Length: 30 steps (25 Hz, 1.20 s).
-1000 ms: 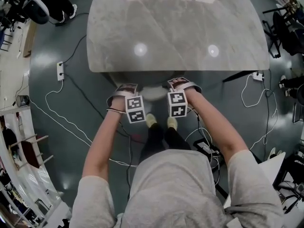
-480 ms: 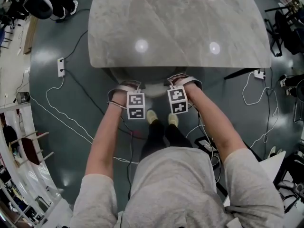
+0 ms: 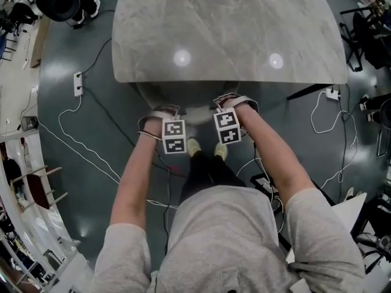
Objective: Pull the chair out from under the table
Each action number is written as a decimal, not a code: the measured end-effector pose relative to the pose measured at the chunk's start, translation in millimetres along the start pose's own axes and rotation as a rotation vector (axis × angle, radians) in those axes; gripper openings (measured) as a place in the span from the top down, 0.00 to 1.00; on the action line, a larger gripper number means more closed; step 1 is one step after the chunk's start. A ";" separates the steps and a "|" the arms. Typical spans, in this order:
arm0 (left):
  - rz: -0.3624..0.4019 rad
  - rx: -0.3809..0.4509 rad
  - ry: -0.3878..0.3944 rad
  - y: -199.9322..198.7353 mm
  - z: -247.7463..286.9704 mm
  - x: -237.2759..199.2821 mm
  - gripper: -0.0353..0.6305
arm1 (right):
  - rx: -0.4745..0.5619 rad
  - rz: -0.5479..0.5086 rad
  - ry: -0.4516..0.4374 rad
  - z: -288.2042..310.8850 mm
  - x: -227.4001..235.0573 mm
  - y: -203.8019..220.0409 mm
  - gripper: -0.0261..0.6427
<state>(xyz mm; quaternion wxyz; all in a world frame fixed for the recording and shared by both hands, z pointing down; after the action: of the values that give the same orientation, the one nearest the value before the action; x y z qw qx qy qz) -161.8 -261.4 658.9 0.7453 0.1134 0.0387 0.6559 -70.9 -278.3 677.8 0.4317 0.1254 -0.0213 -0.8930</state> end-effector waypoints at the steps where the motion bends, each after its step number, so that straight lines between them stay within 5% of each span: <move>1: 0.000 0.000 0.005 -1.2 -0.7 2.8 0.83 | 0.003 0.000 -0.004 -1.1 -2.8 -0.5 0.82; 30: -0.060 -0.011 0.001 -40.1 -7.9 117.2 0.82 | 0.015 -0.048 -0.017 -25.8 -113.4 -28.0 0.82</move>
<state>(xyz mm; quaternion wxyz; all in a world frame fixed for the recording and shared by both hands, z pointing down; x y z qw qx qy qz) -108.5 -149.4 653.2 0.7653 0.1075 0.0389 0.6335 -18.5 -170.9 672.1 0.4089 0.1217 -0.0285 -0.9040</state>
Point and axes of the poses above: the fingertips, and each gripper's own axes: z forward along the fingers, x to its right, y out of its underside, the point moved 2 cm from there along -z, backward along the fingers, and after that the axes turned 15 degrees about -z, right-handed, at the moved point
